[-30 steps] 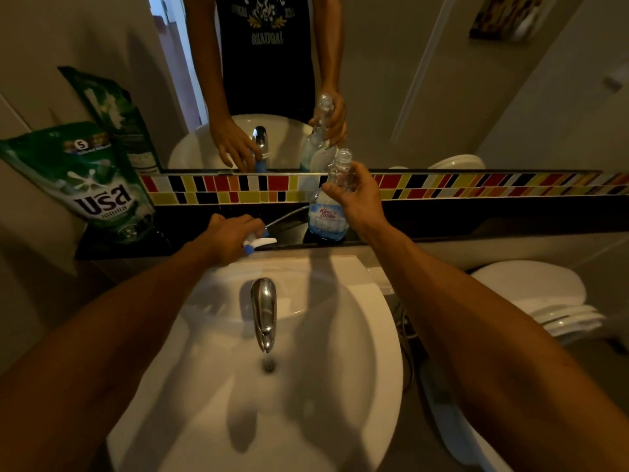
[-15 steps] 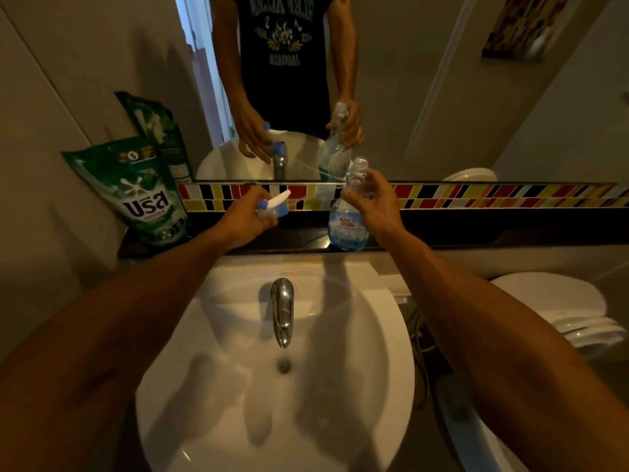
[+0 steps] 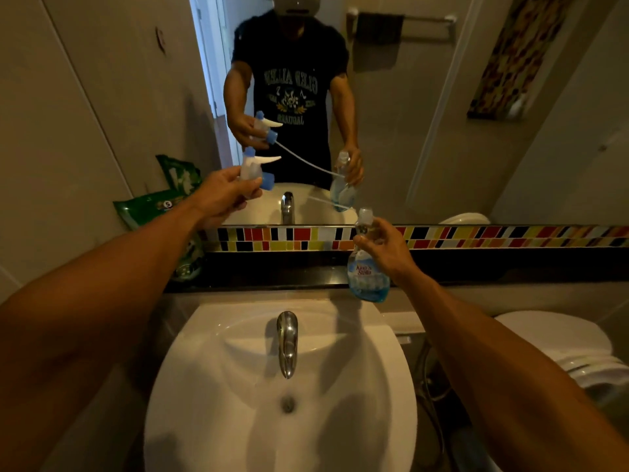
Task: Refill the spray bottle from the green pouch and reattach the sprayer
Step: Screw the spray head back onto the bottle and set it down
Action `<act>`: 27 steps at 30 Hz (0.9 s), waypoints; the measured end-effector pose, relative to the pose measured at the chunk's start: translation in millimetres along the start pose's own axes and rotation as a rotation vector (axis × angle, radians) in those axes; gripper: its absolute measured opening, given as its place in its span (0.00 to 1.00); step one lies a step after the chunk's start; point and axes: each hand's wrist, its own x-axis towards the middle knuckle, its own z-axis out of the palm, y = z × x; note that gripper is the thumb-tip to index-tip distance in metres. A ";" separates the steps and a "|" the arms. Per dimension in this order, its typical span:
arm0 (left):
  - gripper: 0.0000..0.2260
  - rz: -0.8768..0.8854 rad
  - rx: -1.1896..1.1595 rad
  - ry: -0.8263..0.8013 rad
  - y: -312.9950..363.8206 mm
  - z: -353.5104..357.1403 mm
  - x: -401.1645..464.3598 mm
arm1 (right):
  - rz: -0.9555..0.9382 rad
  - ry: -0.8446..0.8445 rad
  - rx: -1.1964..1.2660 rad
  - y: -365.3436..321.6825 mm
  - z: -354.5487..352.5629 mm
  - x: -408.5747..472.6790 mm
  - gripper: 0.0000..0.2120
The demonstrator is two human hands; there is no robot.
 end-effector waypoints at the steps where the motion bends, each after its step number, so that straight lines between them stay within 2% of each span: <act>1: 0.15 0.011 -0.009 0.011 7.3 -0.8 -0.4 | -0.011 -0.009 -0.018 -0.3 -1.2 -1.9 0.15; 4: 0.14 0.054 0.007 0.032 27.7 -3.1 -1.6 | -0.018 -0.032 -0.053 -1.6 -3.8 -4.0 0.14; 9: 0.19 0.093 0.041 0.054 54.1 -4.2 -1.2 | -0.014 -0.085 -0.116 -5.3 -4.0 -1.6 0.13; 16: 0.19 0.117 0.061 0.040 70.8 -7.5 2.7 | -0.007 -0.080 -0.130 -9.6 -2.7 0.4 0.14; 27: 0.23 0.148 0.109 0.030 85.2 -5.9 9.1 | -0.036 -0.108 -0.102 -15.4 -0.5 3.8 0.20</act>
